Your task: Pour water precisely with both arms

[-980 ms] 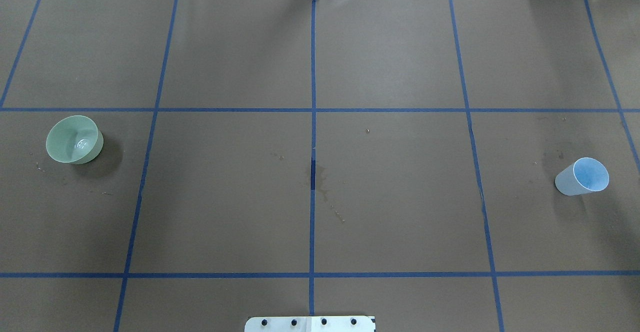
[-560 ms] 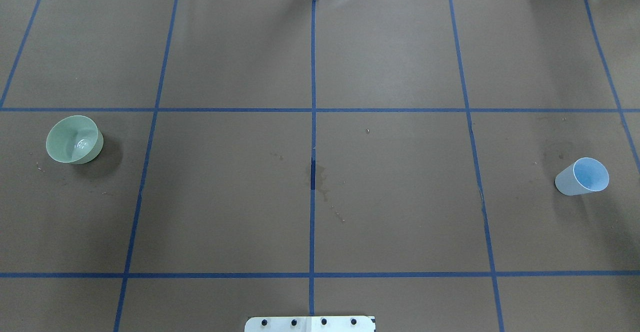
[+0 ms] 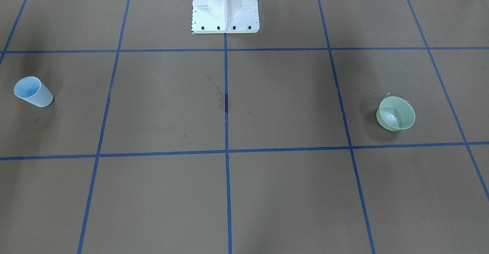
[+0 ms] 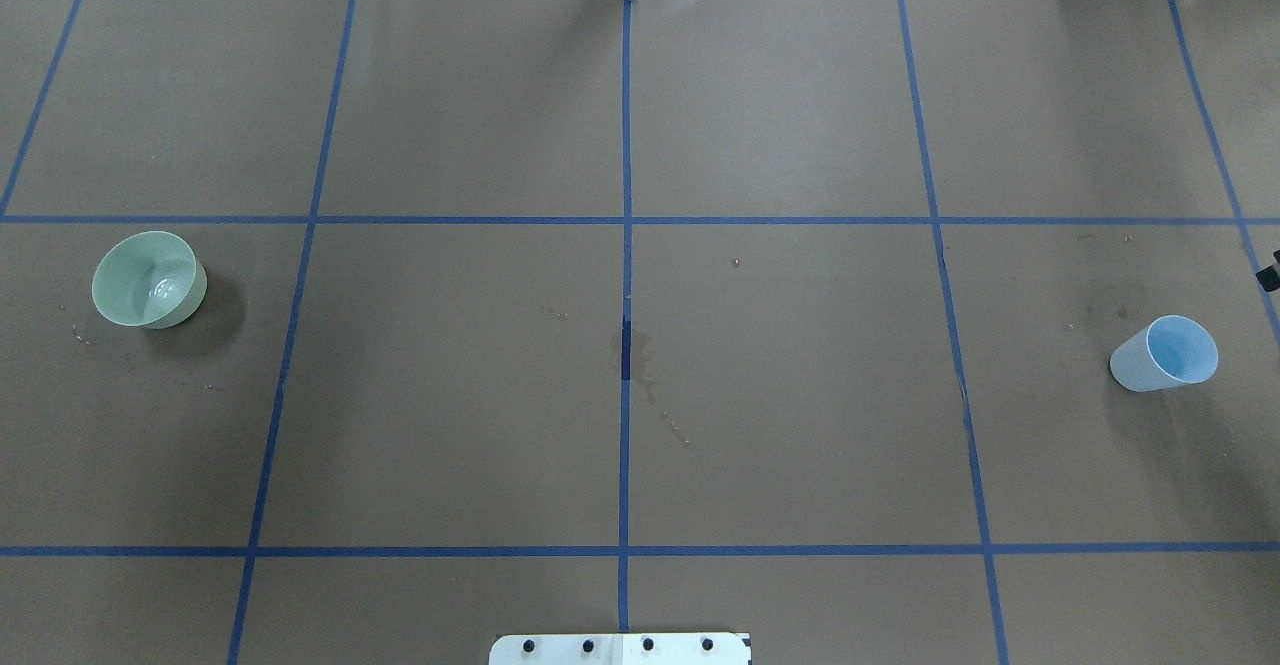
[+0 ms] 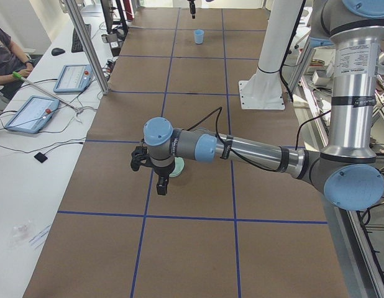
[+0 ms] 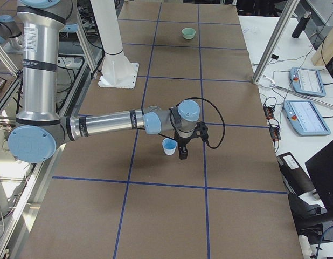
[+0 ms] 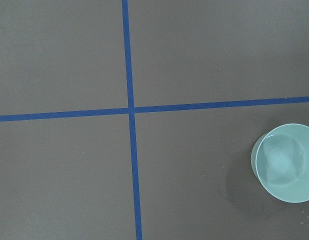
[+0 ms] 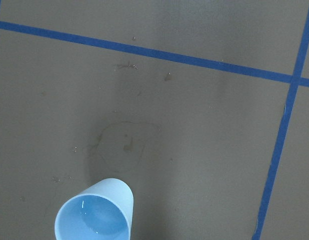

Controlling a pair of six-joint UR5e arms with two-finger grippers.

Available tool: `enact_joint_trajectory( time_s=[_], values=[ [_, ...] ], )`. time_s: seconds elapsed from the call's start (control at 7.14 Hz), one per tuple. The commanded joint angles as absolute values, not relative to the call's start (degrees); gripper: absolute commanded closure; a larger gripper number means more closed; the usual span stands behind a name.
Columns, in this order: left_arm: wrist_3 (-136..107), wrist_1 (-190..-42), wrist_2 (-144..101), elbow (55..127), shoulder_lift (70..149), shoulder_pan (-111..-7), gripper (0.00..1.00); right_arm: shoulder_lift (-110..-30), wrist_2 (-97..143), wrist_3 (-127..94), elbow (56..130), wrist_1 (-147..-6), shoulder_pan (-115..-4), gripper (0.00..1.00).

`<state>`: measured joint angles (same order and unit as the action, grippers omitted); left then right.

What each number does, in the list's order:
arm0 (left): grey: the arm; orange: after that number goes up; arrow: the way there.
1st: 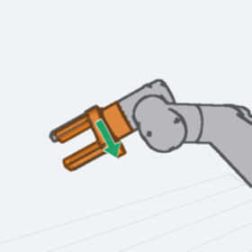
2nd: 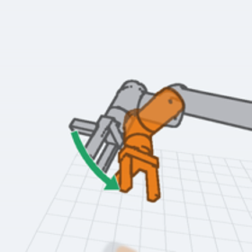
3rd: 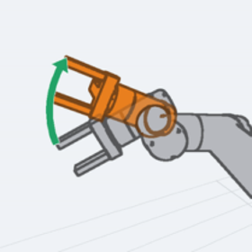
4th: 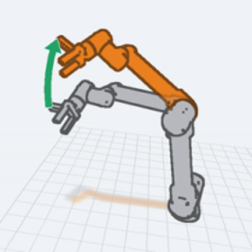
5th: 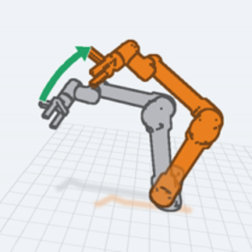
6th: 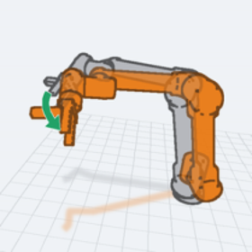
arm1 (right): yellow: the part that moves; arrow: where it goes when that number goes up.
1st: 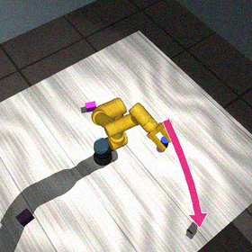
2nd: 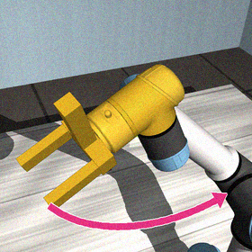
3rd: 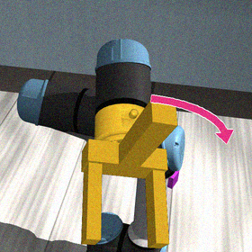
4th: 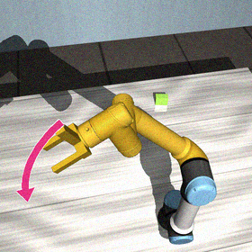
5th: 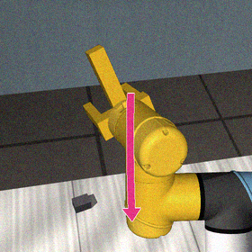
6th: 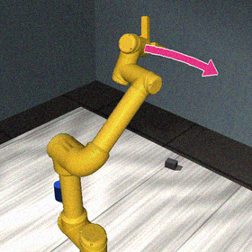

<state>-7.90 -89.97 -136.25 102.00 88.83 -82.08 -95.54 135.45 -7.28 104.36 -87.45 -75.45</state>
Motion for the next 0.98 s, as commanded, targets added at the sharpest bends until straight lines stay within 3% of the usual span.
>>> enact_joint_trajectory(
  time_s=[0.0, 0.28, 0.84],
  values=[
    [-20.77, -100.4, -136.06, 98.9, 89.29, -72.72, 0.0, -95.54, 135.0, -7.29, 104.41, -87.45, -75.41, 0.0],
    [-26.77, -115.07, -135.97, 88.91, 92.09, -68.21, 0.01, -95.54, 135.0, -7.29, 104.41, -87.45, -75.41, 0.0],
    [-33.05, -117.07, -135.88, 82.89, 96.84, -63.64, 0.06, -95.45, 134.91, -7.29, 104.41, -87.45, -75.41, 0.0]
  ],
)
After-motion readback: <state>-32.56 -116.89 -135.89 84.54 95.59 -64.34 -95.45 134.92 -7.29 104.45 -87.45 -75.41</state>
